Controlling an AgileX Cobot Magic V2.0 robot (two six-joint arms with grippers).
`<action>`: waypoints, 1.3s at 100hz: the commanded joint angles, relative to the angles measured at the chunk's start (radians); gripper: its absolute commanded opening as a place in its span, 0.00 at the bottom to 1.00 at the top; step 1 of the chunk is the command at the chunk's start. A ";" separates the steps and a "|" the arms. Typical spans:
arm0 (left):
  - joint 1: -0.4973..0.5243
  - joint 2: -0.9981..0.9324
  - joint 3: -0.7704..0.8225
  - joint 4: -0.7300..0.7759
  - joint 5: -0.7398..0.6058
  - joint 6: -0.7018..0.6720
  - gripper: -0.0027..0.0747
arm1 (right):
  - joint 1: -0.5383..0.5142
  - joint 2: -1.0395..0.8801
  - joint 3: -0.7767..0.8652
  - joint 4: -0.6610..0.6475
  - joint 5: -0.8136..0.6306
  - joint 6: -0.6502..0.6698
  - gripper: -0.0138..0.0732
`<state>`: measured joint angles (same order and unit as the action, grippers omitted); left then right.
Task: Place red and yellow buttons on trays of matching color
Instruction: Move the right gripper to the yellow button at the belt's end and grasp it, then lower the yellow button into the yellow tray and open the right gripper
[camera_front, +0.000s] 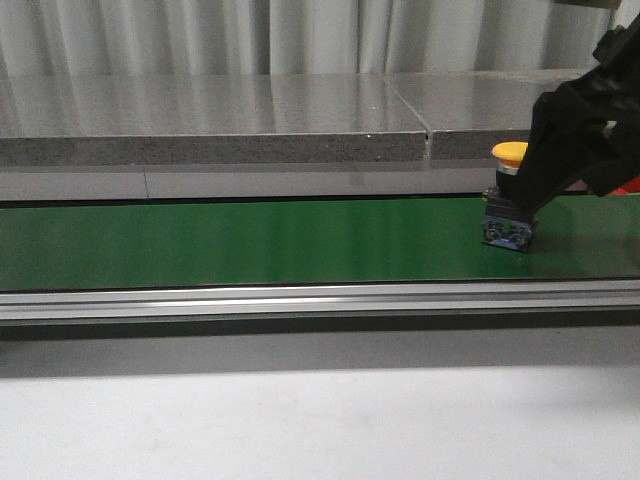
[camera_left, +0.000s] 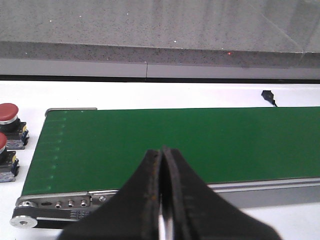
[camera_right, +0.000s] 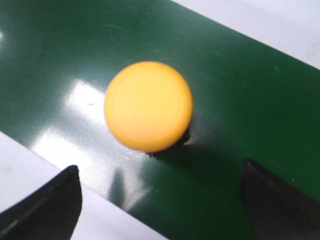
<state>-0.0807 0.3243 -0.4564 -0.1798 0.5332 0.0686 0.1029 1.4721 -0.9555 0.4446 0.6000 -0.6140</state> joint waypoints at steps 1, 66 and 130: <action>-0.007 0.007 -0.028 -0.013 -0.076 -0.003 0.01 | 0.001 -0.010 -0.033 0.022 -0.069 -0.021 0.89; -0.007 0.007 -0.028 -0.013 -0.076 -0.003 0.01 | 0.000 0.026 -0.084 0.009 -0.127 -0.023 0.41; -0.007 0.007 -0.028 -0.013 -0.076 -0.003 0.01 | -0.400 -0.268 -0.082 -0.055 0.180 0.136 0.35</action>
<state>-0.0807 0.3243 -0.4564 -0.1798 0.5332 0.0686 -0.2206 1.2718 -1.0082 0.4106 0.7729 -0.4985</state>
